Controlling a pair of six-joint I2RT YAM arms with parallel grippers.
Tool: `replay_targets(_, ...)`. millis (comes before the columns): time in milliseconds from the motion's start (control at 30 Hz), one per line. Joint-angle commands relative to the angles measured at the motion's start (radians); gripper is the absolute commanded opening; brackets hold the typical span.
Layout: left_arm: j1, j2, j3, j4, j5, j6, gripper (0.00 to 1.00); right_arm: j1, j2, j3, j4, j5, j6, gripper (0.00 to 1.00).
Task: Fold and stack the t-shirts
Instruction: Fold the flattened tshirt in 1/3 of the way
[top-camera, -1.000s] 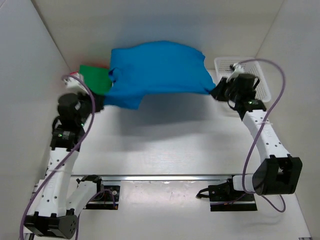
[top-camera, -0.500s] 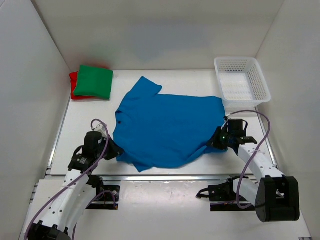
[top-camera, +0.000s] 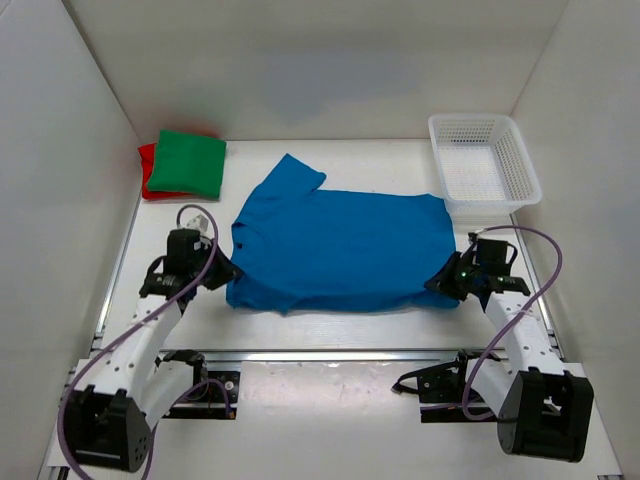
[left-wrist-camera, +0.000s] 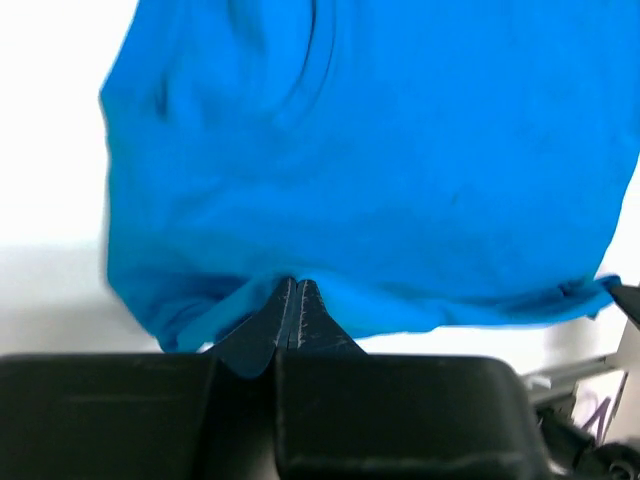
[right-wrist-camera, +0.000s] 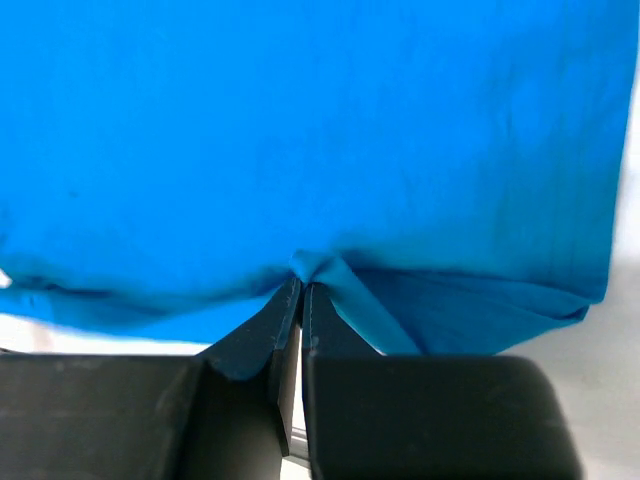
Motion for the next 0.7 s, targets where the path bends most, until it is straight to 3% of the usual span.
replay_targets(0,0.033,0.086,0.092,0.084,0.015,0.055,0.00,-0.023,0.032,0.080,0.020,-0.044,-0.025,0.00)
replay_targets(333,0.050,0.457,0.272,0.242,0.019,0.115,0.00,-0.021,0.256,0.153,0.141,-0.067,-0.036,0.00)
replay_targets(400,0.051,0.554,0.353,0.245,0.070,0.123,0.11,-0.020,0.302,0.175,0.147,-0.046,-0.036,0.02)
replay_targets(433,0.050,0.609,0.413,0.236,0.081,0.132,0.30,-0.027,0.307,0.195,0.144,-0.055,-0.046,0.10)
replay_targets(467,0.051,0.656,0.466,0.230,0.109,0.138,0.39,-0.027,0.313,0.209,0.138,-0.050,-0.045,0.18)
replay_targets(567,0.054,0.709,0.537,0.193,0.154,0.140,0.44,-0.026,0.293,0.244,0.107,-0.011,-0.066,0.31)
replay_targets(667,0.057,0.665,0.495,0.181,0.146,0.146,0.44,-0.052,0.242,0.242,0.083,0.037,-0.086,0.30)
